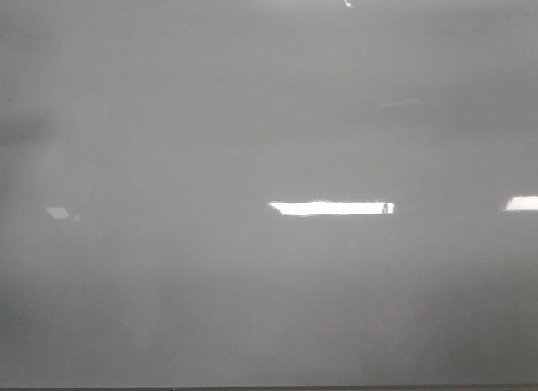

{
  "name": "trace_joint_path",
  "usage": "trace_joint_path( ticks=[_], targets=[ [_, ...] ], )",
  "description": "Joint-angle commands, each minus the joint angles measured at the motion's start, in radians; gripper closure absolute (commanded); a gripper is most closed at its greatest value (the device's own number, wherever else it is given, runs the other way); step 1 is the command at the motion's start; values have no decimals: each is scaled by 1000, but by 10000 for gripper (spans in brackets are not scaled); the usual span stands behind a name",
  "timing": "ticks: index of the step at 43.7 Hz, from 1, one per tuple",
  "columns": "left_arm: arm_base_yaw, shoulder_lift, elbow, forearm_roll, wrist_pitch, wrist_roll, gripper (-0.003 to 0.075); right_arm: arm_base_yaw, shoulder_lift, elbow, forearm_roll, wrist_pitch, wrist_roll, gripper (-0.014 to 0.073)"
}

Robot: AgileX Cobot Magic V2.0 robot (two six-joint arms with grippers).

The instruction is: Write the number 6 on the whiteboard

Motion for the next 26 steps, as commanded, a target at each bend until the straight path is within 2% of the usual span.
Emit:
trace_joint_path(
  ticks=[1,7,14,18,26],
  targets=[
    [-84,-20,-72,-58,94,121,741,0,38,-54,1,-42,-31,-61],
    [-210,-14,-88,-122,114,233,741,0,82,-64,4,-20,-67,-61],
    [-352,44,-118,-129,114,268,741,6,144,-64,71,18,-148,-61],
    [-428,96,-147,-127,114,295,741,25,169,-66,155,43,-263,-61],
    [-536,182,-211,-123,107,338,741,101,204,-85,337,147,-578,-61]
  ],
)
